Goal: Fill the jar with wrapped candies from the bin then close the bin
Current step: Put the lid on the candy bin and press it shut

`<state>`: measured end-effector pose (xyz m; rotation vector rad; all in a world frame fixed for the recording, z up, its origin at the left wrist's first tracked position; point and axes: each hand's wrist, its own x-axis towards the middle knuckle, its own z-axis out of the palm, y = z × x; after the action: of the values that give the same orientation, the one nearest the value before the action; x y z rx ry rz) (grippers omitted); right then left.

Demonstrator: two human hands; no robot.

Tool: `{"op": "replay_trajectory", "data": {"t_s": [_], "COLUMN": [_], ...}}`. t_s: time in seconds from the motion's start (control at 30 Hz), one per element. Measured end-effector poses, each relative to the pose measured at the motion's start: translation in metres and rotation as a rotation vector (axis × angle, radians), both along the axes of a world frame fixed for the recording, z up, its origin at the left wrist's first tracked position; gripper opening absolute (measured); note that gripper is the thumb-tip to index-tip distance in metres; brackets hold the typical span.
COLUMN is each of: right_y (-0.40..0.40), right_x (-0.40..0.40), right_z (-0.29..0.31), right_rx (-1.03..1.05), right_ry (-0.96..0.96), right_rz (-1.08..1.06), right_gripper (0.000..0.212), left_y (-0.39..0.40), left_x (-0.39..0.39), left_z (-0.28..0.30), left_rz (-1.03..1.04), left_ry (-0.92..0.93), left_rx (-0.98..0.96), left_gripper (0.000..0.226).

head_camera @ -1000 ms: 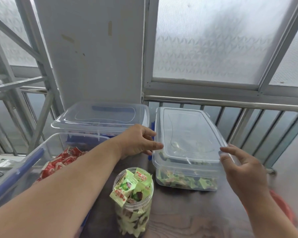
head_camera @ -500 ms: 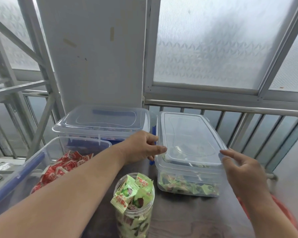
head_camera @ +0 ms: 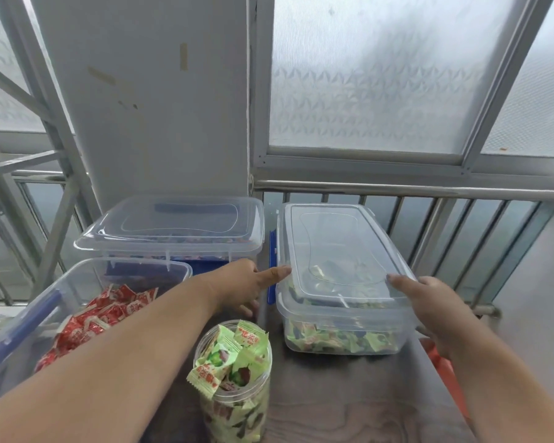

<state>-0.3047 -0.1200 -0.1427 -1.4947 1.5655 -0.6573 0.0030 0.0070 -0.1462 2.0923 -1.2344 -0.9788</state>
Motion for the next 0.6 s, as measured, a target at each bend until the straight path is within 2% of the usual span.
{"op": "replay_trajectory", "data": {"t_s": [0.1, 0.17, 0.3, 0.37, 0.47, 0.6], "right_y": [0.002, 0.014, 0.018, 0.016, 0.010, -0.008], "right_x": [0.001, 0.004, 0.007, 0.009, 0.004, -0.003], "right_z": [-0.008, -0.005, -0.009, -0.010, -0.005, 0.006], "right_rx": [-0.054, -0.178, -0.340, -0.313, -0.224, -0.103], "right_ry": [-0.073, -0.048, -0.075, -0.089, -0.088, -0.084], "right_rz": [-0.039, -0.081, -0.140, -0.125, -0.058, 0.038], "right_gripper": [0.087, 0.087, 0.075, 0.078, 0.080, 0.052], "left_y": [-0.003, -0.003, -0.007, -0.008, -0.007, -0.005], "left_x": [0.003, 0.006, 0.011, 0.012, 0.008, 0.007], "left_z": [-0.007, -0.008, -0.014, -0.015, -0.012, -0.012], "left_rz": [-0.080, -0.061, -0.041, -0.049, -0.085, -0.102], "left_ry": [0.228, 0.257, 0.292, 0.333, 0.378, 0.348], "left_rx": [-0.100, -0.150, -0.189, -0.212, -0.250, -0.244], "left_gripper": [0.089, 0.085, 0.099, 0.105, 0.096, 0.077]}}
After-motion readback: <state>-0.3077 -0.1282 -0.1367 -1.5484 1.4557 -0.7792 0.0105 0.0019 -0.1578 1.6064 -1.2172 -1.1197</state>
